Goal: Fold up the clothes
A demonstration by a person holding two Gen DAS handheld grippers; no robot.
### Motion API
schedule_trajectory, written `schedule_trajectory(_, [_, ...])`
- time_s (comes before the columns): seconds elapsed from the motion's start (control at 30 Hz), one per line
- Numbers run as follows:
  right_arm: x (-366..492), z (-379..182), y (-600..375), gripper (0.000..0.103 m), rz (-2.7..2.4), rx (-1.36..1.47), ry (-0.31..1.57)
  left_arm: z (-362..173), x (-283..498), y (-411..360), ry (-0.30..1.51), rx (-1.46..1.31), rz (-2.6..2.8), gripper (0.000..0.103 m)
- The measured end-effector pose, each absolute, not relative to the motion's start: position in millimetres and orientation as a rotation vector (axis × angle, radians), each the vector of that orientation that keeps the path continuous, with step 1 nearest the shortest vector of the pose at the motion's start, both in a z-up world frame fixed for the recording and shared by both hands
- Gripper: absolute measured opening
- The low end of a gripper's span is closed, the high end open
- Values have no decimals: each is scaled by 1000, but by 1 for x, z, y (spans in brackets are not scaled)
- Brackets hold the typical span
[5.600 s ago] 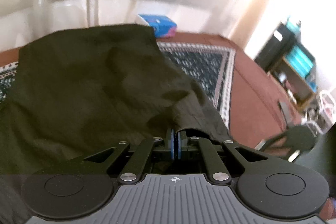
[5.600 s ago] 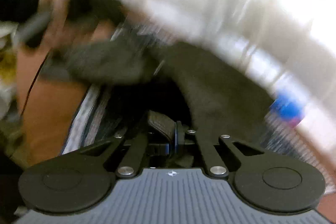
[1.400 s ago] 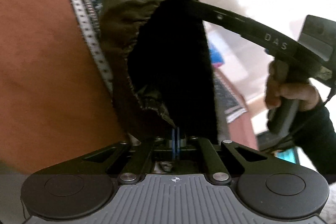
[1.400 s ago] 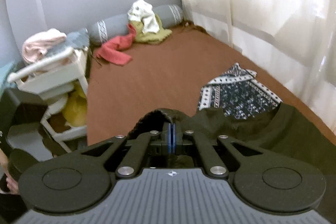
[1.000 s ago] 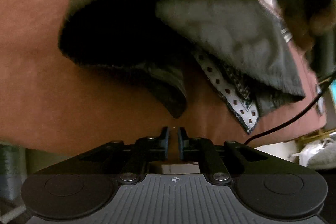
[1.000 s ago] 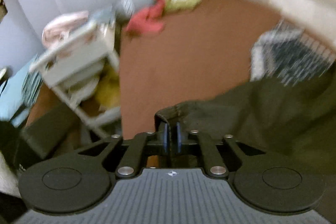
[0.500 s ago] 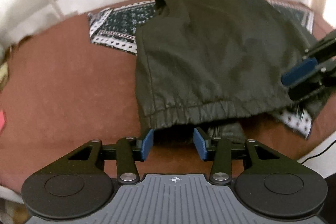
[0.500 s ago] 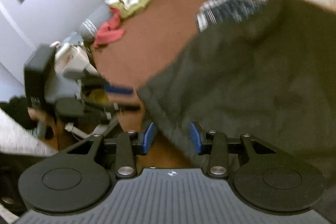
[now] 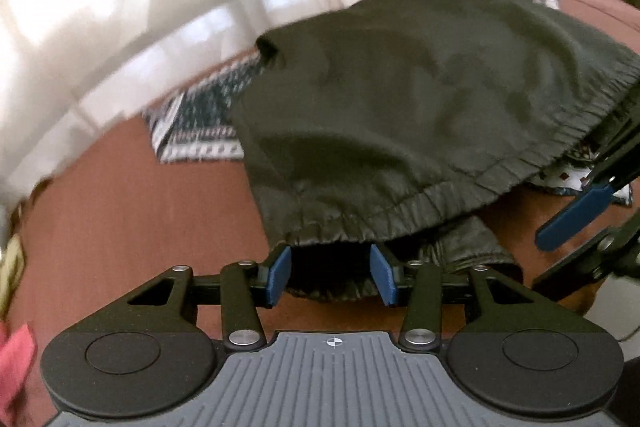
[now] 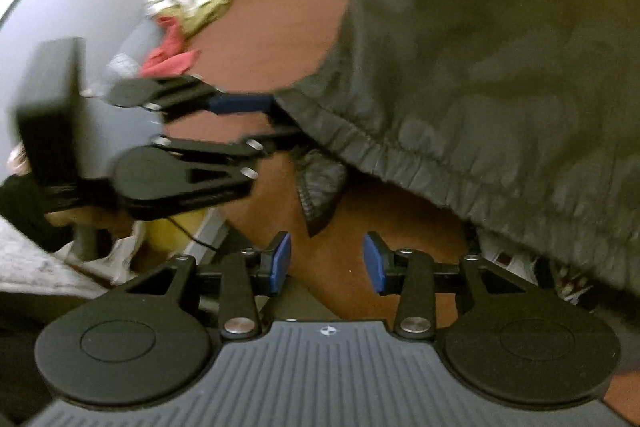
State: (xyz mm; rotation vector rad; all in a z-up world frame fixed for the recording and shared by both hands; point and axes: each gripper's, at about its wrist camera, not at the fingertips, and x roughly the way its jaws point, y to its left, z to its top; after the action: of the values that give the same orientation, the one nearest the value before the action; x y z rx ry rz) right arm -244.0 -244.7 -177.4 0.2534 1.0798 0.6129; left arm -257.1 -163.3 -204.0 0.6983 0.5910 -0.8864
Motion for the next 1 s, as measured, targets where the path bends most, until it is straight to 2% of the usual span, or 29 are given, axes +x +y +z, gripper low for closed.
schedule_trajectory(0.27, [-266,-195,-191,47,361,122,985,-214,-254,-165,427,796,-968,61])
schedule_trajectory(0.67, [-264,-202,-170,45,282,83,882,-201,-254,-161,567,633,-852,61])
schedule_trajectory(0.9, [-263,-201,-172,45,284,87,862,-186,-254,-146,521,607,-813,70])
schedule_trajectory(1.0, [-263,-201,-173,45,283,88,858,-194,-250,-154,506,666,-820,70])
